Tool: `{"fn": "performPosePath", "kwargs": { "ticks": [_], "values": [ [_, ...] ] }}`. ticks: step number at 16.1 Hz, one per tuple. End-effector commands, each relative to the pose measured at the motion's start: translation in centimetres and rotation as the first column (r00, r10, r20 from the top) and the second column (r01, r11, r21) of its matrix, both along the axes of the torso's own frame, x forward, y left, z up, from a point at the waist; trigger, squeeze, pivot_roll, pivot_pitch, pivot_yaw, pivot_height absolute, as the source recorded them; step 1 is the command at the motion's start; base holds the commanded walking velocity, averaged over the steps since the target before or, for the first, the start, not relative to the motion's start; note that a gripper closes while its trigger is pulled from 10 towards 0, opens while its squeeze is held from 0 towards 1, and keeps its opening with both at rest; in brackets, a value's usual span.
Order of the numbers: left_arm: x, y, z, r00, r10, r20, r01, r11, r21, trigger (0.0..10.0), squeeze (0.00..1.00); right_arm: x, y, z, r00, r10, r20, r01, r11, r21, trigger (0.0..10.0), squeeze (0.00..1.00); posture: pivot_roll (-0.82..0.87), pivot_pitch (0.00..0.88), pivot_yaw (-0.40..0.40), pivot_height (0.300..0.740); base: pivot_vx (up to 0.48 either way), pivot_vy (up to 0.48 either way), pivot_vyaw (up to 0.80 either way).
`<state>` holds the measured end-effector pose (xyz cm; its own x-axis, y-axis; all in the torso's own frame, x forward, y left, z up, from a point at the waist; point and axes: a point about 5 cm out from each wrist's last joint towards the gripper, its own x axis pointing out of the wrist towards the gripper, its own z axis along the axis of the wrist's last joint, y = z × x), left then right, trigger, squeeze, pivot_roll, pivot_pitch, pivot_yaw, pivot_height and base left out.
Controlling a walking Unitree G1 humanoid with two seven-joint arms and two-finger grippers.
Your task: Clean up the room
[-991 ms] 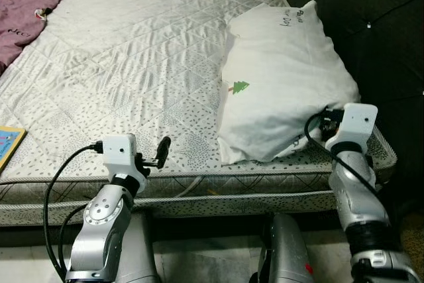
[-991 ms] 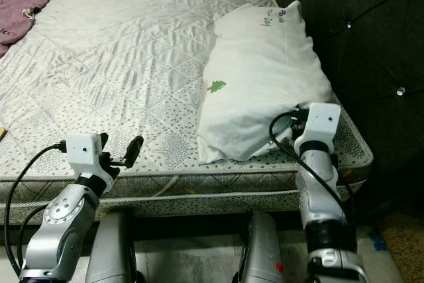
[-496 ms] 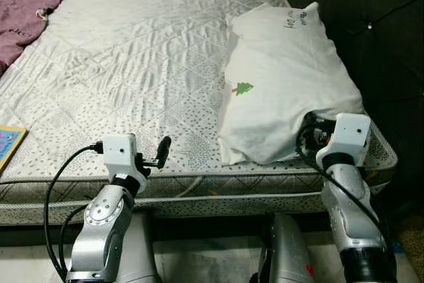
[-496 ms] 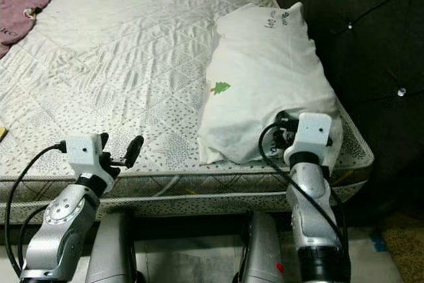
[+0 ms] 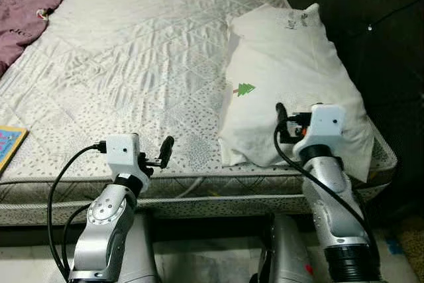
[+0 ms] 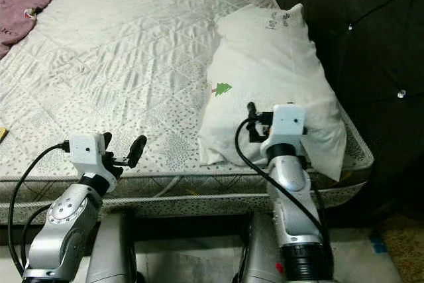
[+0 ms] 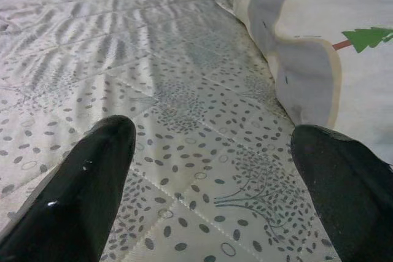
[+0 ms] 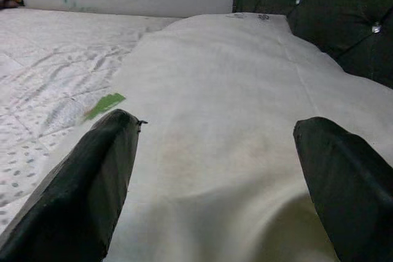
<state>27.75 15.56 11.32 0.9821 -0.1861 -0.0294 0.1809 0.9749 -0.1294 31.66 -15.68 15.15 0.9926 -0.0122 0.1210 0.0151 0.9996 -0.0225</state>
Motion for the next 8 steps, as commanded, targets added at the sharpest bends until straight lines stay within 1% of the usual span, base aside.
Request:
{"fn": "performPosePath", "kwargs": {
  "ticks": [1,2,3,8],
  "values": [
    [0.04,0.08,0.18,1.000,0.000,0.009,0.000,1.000,0.003,10.0,0.00,0.10,0.13,0.93,1.000,0.004,0.030,-0.004,1.000,-0.001,10.0,0.00,-0.02,0.064,-0.035,0.574,0.000,0.000,0.00],
    [0.04,0.19,0.20,1.000,0.004,0.011,-0.004,1.000,0.003,10.0,0.00,0.15,0.21,0.97,0.999,0.009,0.031,-0.009,1.000,0.001,10.0,0.00,-0.02,0.064,-0.035,0.589,0.000,0.000,0.00],
    [0.06,0.18,0.19,1.000,0.005,0.011,-0.005,1.000,0.003,10.0,0.00,0.20,0.21,0.97,1.000,0.009,0.030,-0.009,1.000,0.002,10.0,0.00,-0.02,0.060,-0.035,0.594,0.000,0.000,0.00],
    [0.27,0.00,0.22,1.000,-0.003,0.015,0.002,1.000,0.003,10.0,0.00,0.57,0.18,1.10,1.000,0.004,0.030,-0.005,1.000,0.010,10.0,0.00,-0.02,0.050,-0.029,0.663,0.000,0.000,0.00]
  ]
}}
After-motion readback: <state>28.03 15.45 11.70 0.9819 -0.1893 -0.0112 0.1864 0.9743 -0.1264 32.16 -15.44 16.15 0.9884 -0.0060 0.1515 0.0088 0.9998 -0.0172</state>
